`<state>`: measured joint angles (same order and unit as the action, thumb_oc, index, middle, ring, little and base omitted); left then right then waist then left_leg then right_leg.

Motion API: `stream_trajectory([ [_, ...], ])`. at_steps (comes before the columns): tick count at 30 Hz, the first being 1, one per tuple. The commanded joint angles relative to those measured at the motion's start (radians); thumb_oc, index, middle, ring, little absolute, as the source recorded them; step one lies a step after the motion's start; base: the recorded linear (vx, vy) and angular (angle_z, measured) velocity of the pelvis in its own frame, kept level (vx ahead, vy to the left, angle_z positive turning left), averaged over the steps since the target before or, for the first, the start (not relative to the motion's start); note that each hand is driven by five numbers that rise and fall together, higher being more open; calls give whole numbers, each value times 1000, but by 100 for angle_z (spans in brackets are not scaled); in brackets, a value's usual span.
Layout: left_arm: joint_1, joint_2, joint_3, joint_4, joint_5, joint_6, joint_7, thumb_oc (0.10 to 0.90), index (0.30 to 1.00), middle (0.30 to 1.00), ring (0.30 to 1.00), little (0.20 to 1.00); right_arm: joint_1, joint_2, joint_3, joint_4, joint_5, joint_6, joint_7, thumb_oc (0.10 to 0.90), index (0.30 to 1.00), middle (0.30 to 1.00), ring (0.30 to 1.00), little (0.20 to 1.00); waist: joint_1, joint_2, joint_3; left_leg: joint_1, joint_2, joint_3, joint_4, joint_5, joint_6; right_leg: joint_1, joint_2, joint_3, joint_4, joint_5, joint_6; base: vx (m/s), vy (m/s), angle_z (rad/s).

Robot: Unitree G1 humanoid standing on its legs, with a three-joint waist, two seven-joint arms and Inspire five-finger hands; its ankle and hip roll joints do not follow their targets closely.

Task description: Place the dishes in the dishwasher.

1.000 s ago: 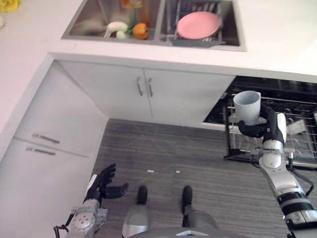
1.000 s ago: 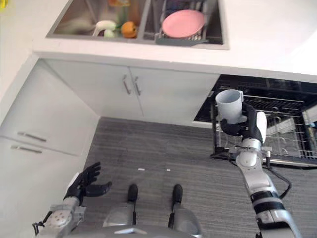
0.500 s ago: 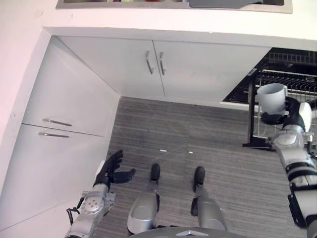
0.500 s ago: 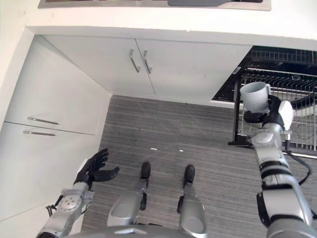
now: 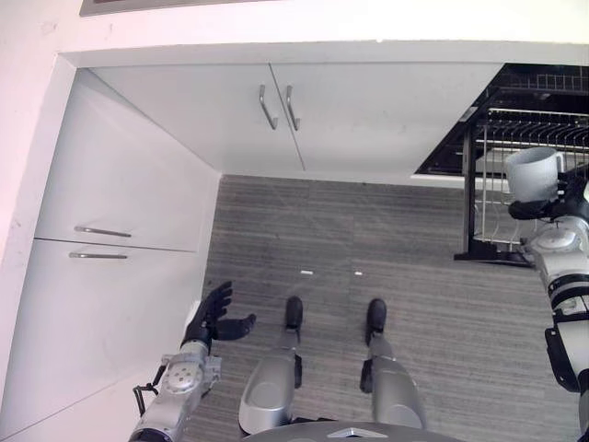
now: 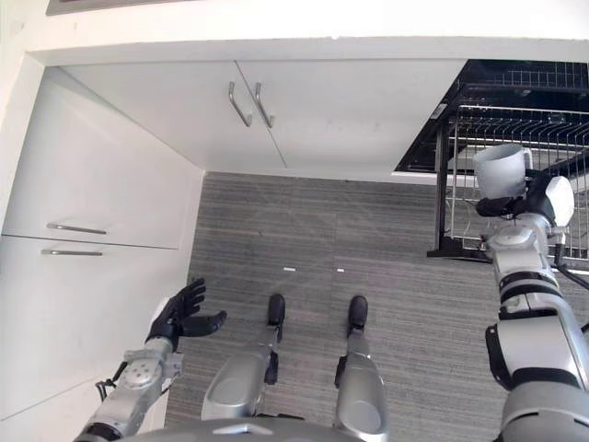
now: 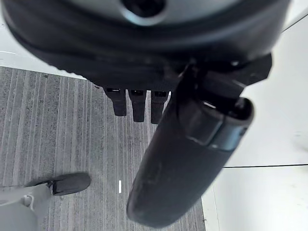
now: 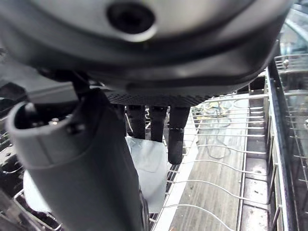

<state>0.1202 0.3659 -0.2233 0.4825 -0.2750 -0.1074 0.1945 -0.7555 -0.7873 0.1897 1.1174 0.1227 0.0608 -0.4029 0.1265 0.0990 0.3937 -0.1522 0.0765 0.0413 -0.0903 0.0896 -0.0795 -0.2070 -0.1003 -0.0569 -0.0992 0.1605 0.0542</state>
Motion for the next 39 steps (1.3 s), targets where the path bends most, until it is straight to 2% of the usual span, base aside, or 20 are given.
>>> stream_trajectory([
  [1, 6, 37, -28, -2, -12, -54, 33, 800, 900, 900, 900, 900, -139, -87, 63, 10, 19, -69, -25, 800, 900, 900, 900, 900, 3, -44, -48, -49, 5, 22, 3, 2, -22, 33, -44, -33, 69, -141, 72, 0, 0, 0],
  [9, -8, 41, -10, 38, -7, -47, 36, 800, 900, 900, 900, 900, -82, -74, 43, -88, 49, -88, -16, 800, 900, 900, 900, 900, -14, -61, -58, -15, 13, 26, 3, -5, -25, 61, -38, -34, 66, -145, 70, 0, 0, 0],
  [12, -8, 33, 10, 77, 13, -37, 36, 800, 900, 900, 900, 900, 65, -39, -34, -290, 79, -122, -21, 800, 900, 900, 900, 900, -30, -72, -72, 9, 18, 32, 3, -13, -24, 83, -35, -31, 63, -148, 71, 23, -12, -1],
  [13, -13, 17, 43, 138, 38, -19, 40, 800, 900, 900, 900, 900, 269, 19, -127, -526, 79, -154, -5, 800, 900, 900, 900, 900, -49, -80, -87, 29, 23, 39, 3, -19, -22, 101, -31, -29, 62, -152, 70, 53, -28, -3],
  [15, -12, 20, 39, 139, 39, -20, 40, 800, 900, 900, 900, 900, 283, 21, -137, -538, 76, -149, -6, 800, 900, 900, 900, 900, -46, -81, -88, 31, 23, 38, 3, -19, -22, 103, -31, -30, 62, -153, 70, 60, -25, -5],
  [16, -27, -12, 87, 242, 74, -8, 67, 800, 900, 900, 900, 900, 495, 146, -277, -807, 179, -251, 41, 800, 900, 900, 900, 900, -67, -87, -104, 61, 27, 41, 3, -30, -20, 137, -31, -34, 60, -165, 69, 130, -44, -11],
  [17, -25, -35, 116, 298, 85, -3, 71, 800, 900, 900, 900, 900, 596, 218, -330, -906, 187, -291, 77, 800, 900, 900, 900, 900, -73, -89, -120, 77, 29, 38, 3, -37, -19, 158, -31, -38, 56, -176, 67, 164, -67, -4],
  [18, -30, -53, 146, 345, 83, 1, 65, 800, 900, 900, 900, 900, 652, 262, -347, -923, 152, -303, 93, 800, 900, 900, 900, 900, -75, -92, -137, 85, 31, 34, 3, -37, -20, 173, -30, -47, 51, -178, 65, 144, -60, 6],
  [21, -32, -111, 224, 467, 73, 8, 102, 800, 900, 900, 900, 900, 807, 373, -396, -1119, 106, -344, 124, 800, 900, 900, 900, 900, -87, -94, -173, 116, 34, 24, 3, -43, -26, 221, -27, -65, 39, -193, 63, 93, -56, 5],
  [25, -46, -139, 239, 602, 105, 18, 123, 800, 900, 900, 900, 900, 869, 505, -379, -1223, 224, -427, 162, 800, 900, 900, 900, 900, -100, -82, -204, 145, 41, 21, 3, -45, -35, 254, -17, -74, 41, -209, 56, 31, -44, 5],
  [28, -41, -146, 228, 643, 153, 25, 134, 800, 900, 900, 900, 900, 862, 505, -343, -1287, 245, -458, 180, 800, 900, 900, 900, 900, -101, -69, -215, 159, 48, 22, 3, -39, -42, 267, -7, -74, 43, -218, 48, 9, -36, 2],
  [30, -37, -151, 242, 667, 156, 28, 139, 800, 900, 900, 900, 900, 848, 478, -341, -1343, 191, -459, 161, 800, 900, 900, 900, 900, -95, -65, -214, 173, 53, 22, 3, -26, -45, 278, 0, -74, 43, -228, 39, 16, -61, 5],
  [31, -37, -150, 250, 680, 155, 27, 143, 800, 900, 900, 900, 900, 833, 467, -334, -1364, 183, -466, 156, 800, 900, 900, 900, 900, -91, -70, -205, 168, 51, 20, 43, -29, -43, 284, -1, -72, 47, -235, 31, -4, -104, 2],
  [32, -36, -149, 251, 673, 154, 26, 146, 800, 900, 900, 900, 900, 822, 455, -337, -1377, 186, -473, 145, 800, 900, 900, 900, 900, -89, -79, -190, 122, 46, 11, 149, -42, -44, 287, -7, -72, 51, -238, 24, -16, -147, 2],
  [33, -28, -158, 253, 679, 152, 20, 141, 800, 900, 900, 900, 900, 800, 437, -346, -1414, 161, -480, 124, 800, 900, 900, 900, 900, -72, -89, -158, 45, 17, -15, 296, -34, -59, 311, -15, -67, 47, -241, 12, -22, -106, 14],
  [35, -28, -163, 252, 684, 148, 15, 142, 800, 900, 900, 900, 900, 789, 438, -348, -1429, 171, -478, 124, 800, 900, 900, 900, 900, -66, -90, -150, 11, 12, -24, 313, -23, -64, 332, -19, -75, 28, -242, 15, 62, -22, 29],
  [37, -17, -177, 250, 679, 147, 25, 135, 800, 900, 900, 900, 900, 769, 432, -375, -1463, 138, -474, 90, 800, 900, 900, 900, 900, -53, -87, -158, -52, 26, 3, 217, -9, -52, 346, -25, -90, 12, -255, 26, 201, 89, 21],
  [39, -11, -189, 243, 704, 158, 35, 141, 800, 900, 900, 900, 900, 757, 429, -372, -1479, 116, -473, 63, 800, 900, 900, 900, 900, -42, -90, -173, -100, 35, 33, 79, 34, -44, 357, -29, -91, 12, -267, 40, 273, 145, 19],
])
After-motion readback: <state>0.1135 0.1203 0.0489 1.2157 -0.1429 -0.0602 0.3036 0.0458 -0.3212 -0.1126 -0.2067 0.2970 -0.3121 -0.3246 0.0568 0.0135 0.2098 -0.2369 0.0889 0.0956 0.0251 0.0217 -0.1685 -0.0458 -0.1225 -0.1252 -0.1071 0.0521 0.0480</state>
